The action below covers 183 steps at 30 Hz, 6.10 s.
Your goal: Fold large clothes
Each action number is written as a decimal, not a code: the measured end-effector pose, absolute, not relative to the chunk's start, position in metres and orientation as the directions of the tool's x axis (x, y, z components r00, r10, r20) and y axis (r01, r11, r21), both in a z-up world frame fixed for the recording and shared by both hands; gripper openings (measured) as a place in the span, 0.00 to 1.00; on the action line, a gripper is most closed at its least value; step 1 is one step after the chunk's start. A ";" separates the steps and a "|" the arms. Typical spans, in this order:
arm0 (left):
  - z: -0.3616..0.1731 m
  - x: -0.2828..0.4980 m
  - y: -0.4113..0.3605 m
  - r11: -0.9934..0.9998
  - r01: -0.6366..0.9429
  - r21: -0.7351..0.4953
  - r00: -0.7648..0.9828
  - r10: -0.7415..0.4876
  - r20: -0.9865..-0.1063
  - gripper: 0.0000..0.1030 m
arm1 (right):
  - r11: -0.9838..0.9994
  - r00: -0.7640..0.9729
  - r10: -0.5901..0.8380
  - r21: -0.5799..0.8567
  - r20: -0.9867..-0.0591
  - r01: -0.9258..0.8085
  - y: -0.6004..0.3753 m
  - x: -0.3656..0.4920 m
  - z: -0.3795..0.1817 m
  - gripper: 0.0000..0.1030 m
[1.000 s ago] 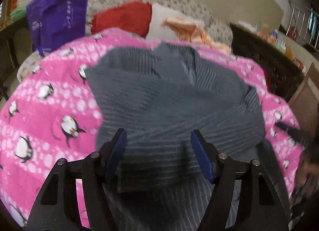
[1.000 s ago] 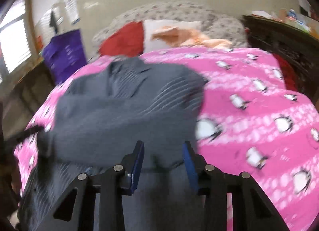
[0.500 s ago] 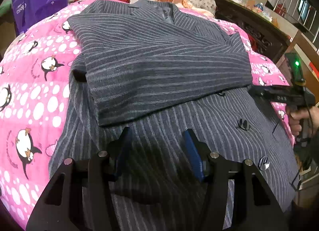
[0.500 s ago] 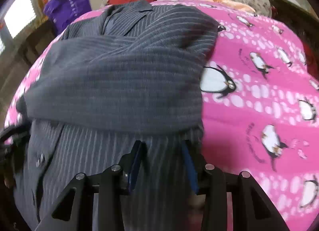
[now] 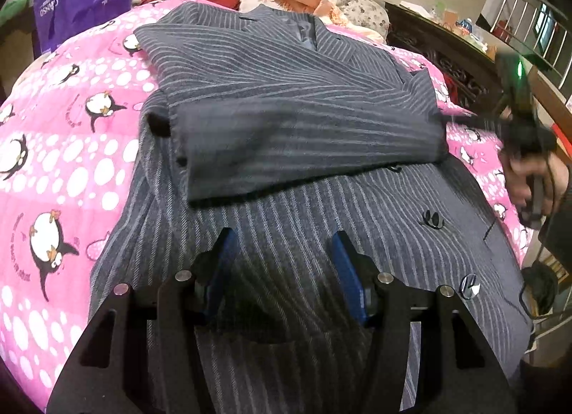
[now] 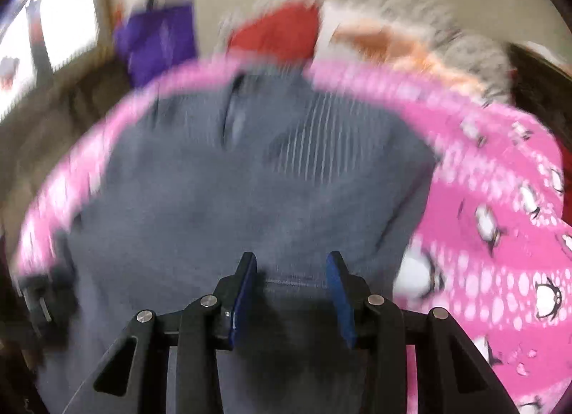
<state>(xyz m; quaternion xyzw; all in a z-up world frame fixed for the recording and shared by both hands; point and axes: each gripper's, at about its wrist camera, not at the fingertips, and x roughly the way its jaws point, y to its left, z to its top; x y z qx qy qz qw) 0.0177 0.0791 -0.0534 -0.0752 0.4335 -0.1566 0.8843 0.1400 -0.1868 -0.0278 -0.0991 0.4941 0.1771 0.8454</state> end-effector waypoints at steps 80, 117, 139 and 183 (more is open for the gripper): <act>-0.050 -0.052 0.150 0.905 0.325 -0.273 0.417 -0.396 -0.818 0.81 | 0.852 0.453 0.523 0.443 -0.722 -0.278 -0.261 -0.105 -0.062 0.44; -0.054 -0.057 0.143 0.832 0.405 -0.379 0.336 -0.521 -0.785 0.11 | 0.782 0.414 0.622 0.500 -0.665 -0.372 -0.253 -0.097 -0.072 0.21; 0.054 0.100 0.218 0.728 0.115 -0.676 0.720 -0.530 -0.448 0.04 | 0.702 0.769 0.560 0.669 -0.308 -0.244 -0.310 0.087 0.025 0.06; -0.029 0.160 0.102 0.948 0.237 -0.211 0.501 -0.305 -0.810 0.50 | 0.936 0.551 0.340 0.218 -0.762 -0.276 -0.202 0.165 -0.020 0.29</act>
